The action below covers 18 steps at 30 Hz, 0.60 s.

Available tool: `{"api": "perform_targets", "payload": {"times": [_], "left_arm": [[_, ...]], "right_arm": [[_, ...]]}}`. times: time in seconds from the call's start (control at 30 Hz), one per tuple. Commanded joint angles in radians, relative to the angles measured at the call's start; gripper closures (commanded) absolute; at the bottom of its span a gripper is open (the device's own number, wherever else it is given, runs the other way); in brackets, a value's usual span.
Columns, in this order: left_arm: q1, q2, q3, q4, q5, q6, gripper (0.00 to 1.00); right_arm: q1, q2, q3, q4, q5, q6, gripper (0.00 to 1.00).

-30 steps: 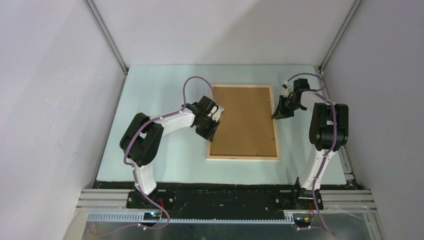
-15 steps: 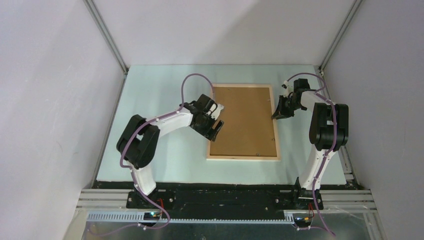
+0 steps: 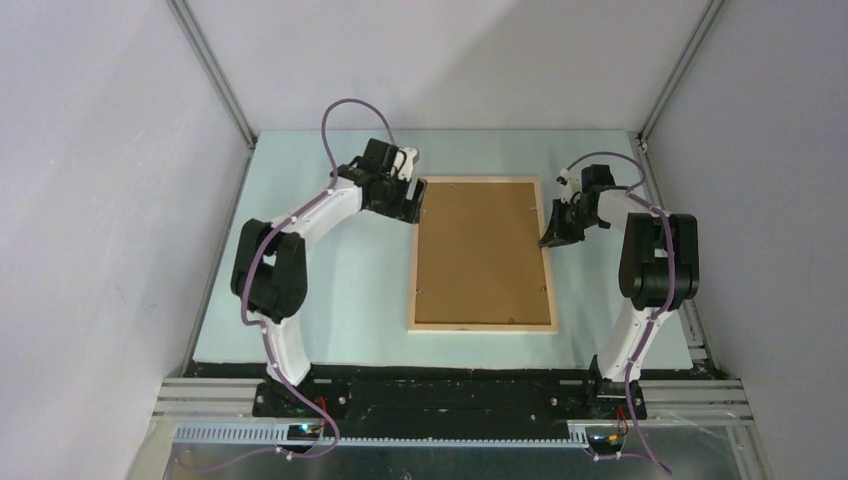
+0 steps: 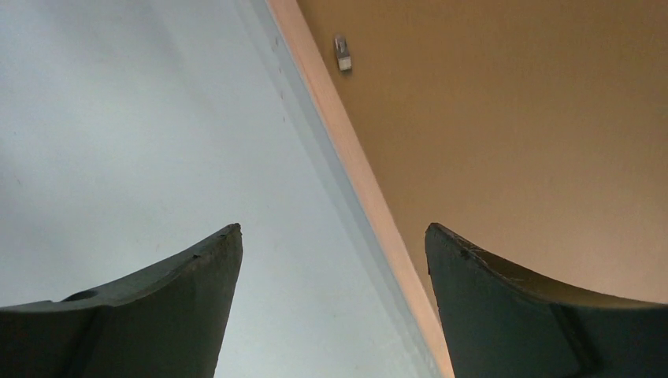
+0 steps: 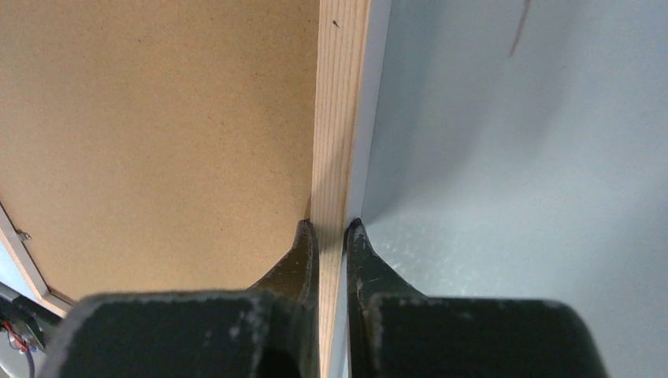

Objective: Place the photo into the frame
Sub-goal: Install the photo frame at the center of the board.

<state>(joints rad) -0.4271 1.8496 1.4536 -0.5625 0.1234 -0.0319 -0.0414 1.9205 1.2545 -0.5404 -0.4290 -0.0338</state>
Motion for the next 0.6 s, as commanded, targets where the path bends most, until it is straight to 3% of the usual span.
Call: {"api": "perform_targets", "payload": {"times": [0.0,0.33,0.57], "left_arm": [[0.014,0.081,0.097,0.002,-0.015,-0.077,0.1],[0.025,0.213,0.175,-0.006,0.025,-0.098,0.11],[0.025,0.267,0.213,-0.004,0.028,-0.084,0.18]], "right_arm": [[0.038,-0.045,-0.066,-0.102,-0.06,-0.039,1.0],[0.039,-0.078,-0.099,-0.094,-0.104,-0.036,1.0],[0.038,-0.066,-0.098,-0.089,-0.114,-0.035,1.0]]}}
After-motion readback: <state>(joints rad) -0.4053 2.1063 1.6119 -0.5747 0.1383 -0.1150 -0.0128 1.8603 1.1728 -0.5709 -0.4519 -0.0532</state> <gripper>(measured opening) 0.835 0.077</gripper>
